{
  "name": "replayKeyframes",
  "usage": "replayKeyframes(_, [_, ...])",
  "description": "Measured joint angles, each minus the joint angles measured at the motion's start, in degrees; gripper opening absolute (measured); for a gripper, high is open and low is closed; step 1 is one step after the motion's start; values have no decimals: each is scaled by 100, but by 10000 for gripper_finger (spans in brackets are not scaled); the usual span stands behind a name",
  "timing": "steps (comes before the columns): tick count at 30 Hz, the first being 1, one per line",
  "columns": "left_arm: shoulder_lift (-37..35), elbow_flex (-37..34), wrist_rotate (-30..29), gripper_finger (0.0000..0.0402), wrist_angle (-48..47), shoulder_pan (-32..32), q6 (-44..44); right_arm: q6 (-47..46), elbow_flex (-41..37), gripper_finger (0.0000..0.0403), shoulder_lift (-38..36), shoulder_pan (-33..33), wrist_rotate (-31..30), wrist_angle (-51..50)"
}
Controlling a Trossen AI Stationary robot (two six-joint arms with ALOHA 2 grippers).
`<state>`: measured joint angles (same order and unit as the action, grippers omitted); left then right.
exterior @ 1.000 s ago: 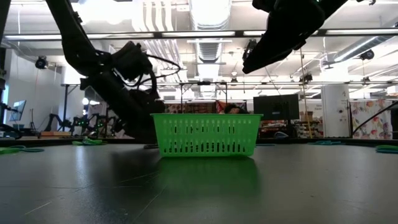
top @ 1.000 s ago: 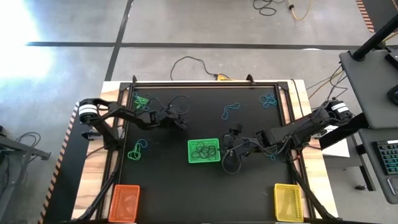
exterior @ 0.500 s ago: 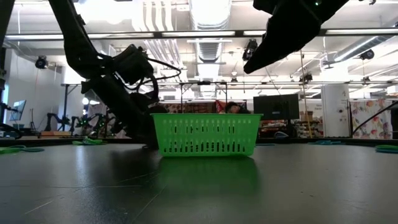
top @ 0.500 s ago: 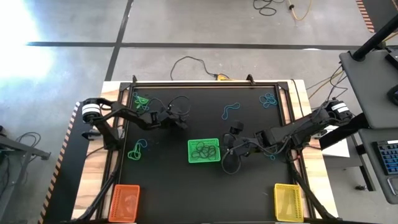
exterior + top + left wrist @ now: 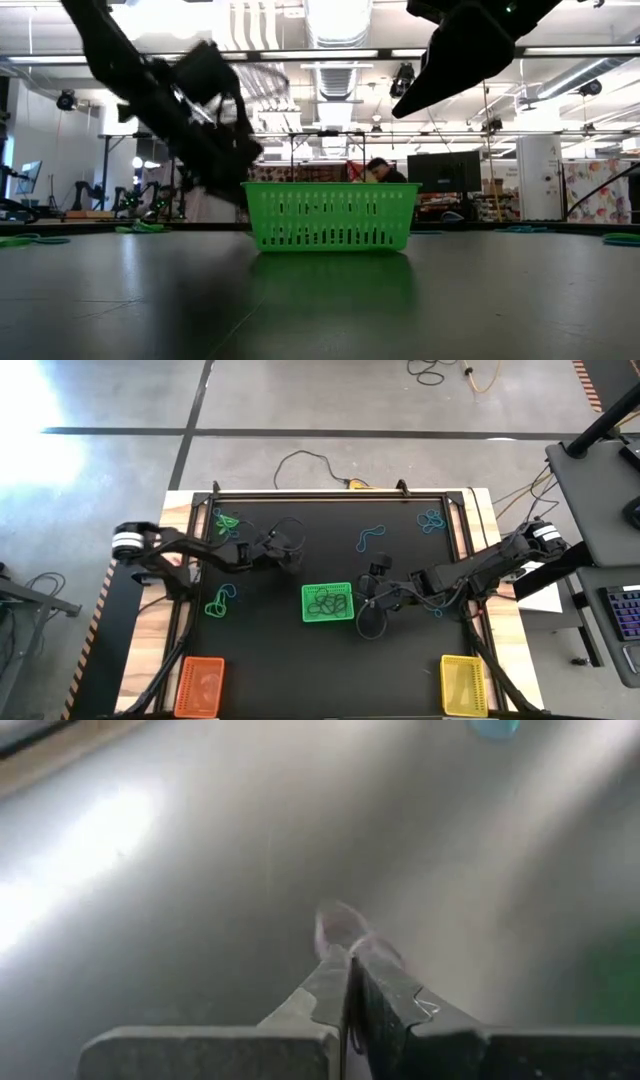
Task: Sort rubber bands into baskets
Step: Put the violet rubber band into the green basket
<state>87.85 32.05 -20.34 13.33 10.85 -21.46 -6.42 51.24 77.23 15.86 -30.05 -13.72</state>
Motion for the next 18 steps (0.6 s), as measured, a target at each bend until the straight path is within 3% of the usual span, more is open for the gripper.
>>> replayKeyframes(4, [-728, -8, -445, 0, -390, -339, 7, 0, 0, 244, 0, 0, 1, -96])
replayKeyframes(10, [-1586, -2, -501, 0, -234, -1044, 400, 114, -2, 242, 0, -2, -1, -102])
replayKeyframes(14, [-1772, -2, -111, 0, 308, -1535, 651, 190, -2, 242, 0, 0, 3, -106])
replayKeyframes(18, [-1588, 9, -4, 0, 1189, -1874, 273, 326, -2, 242, 0, 0, 3, -98])
